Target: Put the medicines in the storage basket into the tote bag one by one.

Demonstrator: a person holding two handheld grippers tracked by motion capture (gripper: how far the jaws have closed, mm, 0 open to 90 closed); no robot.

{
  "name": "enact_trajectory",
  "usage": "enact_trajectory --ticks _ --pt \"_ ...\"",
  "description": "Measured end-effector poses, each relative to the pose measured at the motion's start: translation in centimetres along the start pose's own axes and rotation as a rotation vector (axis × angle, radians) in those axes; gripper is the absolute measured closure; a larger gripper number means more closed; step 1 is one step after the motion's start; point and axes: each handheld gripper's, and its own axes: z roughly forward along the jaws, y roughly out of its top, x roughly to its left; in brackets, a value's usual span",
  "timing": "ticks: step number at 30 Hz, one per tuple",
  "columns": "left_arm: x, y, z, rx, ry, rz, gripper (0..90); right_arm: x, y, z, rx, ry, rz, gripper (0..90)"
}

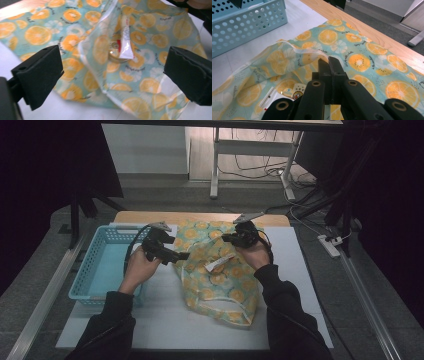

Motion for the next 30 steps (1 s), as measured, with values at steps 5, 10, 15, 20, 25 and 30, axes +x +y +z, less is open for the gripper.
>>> enact_trajectory --ticks 5,10,15,20,25,30 --pt "1.0 -0.7 -1.4 -0.017 0.024 -0.021 1.9 0.0 0.1 -0.1 -0.003 0.004 -0.001 90.0" --pt "2.0 -1.5 -2.7 -0.020 0.050 -0.029 2.9 0.1 0.1 -0.2 -0.002 0.009 -0.002 90.0" --pt "3.2 -2.5 -3.8 -0.035 0.082 -0.041 1.4 0.1 0.2 -0.2 -0.003 0.009 -0.001 90.0" --pt "4.5 -3.7 -4.8 -0.021 0.140 -0.059 0.3 0.1 0.2 -0.2 -0.003 0.010 -0.003 90.0" --pt "5.6 -4.6 -5.2 -0.016 0.174 -0.087 0.3 0.3 0.2 -0.2 -0.003 0.012 -0.008 90.0" --pt "6.5 -5.4 -5.5 -0.007 0.189 -0.116 0.5 0.3 0.2 -0.1 -0.003 0.012 -0.010 90.0"
